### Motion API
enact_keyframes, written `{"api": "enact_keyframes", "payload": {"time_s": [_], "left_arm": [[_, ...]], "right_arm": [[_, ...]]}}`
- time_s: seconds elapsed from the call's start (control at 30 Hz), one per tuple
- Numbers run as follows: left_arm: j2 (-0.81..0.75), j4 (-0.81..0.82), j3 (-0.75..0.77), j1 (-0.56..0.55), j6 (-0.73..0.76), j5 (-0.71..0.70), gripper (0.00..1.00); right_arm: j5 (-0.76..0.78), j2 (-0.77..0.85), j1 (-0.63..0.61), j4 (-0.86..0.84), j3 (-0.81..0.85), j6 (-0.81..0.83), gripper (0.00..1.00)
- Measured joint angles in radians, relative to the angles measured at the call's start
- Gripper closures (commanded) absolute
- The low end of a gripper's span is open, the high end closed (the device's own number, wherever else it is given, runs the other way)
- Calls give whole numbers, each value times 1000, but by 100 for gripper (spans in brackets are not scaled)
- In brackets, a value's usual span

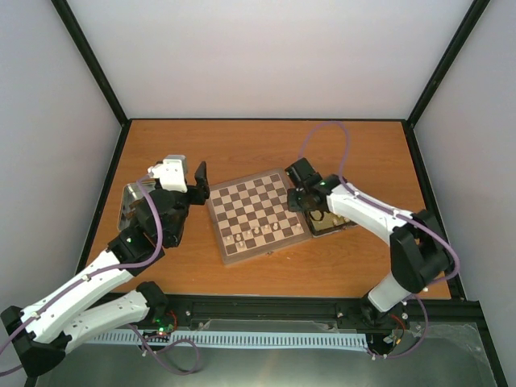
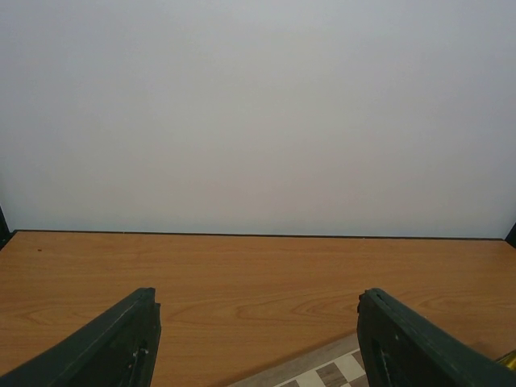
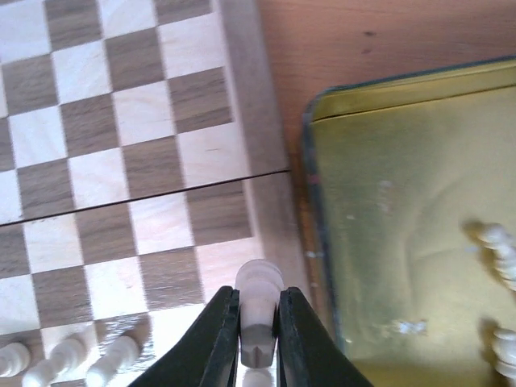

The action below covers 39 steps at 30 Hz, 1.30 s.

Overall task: Set up the chess pieces on the board
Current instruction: Place the chess piece on the chessboard.

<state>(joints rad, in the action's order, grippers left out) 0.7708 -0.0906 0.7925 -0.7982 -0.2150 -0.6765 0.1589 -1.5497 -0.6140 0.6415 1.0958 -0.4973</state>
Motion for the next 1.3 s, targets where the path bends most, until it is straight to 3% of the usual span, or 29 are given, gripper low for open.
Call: {"api": "enact_keyframes", "payload": {"time_s": [0.33, 0.6, 0.8, 1.17, 1.3], "left_arm": [[6, 0, 0, 1, 0, 0, 32], [6, 0, 0, 2, 0, 1, 32], [6, 0, 0, 2, 0, 2, 32], [6, 0, 0, 2, 0, 4, 32], [6, 0, 0, 2, 0, 4, 32]], "right_arm": [[-49, -173, -80, 68, 100, 8, 84], [-66, -222, -91, 143, 117, 13, 69], [-65, -238, -95, 155, 138, 11, 68], [-42, -241, -97, 156, 153, 13, 87], [-28, -241, -108, 155, 154, 15, 88]]}}
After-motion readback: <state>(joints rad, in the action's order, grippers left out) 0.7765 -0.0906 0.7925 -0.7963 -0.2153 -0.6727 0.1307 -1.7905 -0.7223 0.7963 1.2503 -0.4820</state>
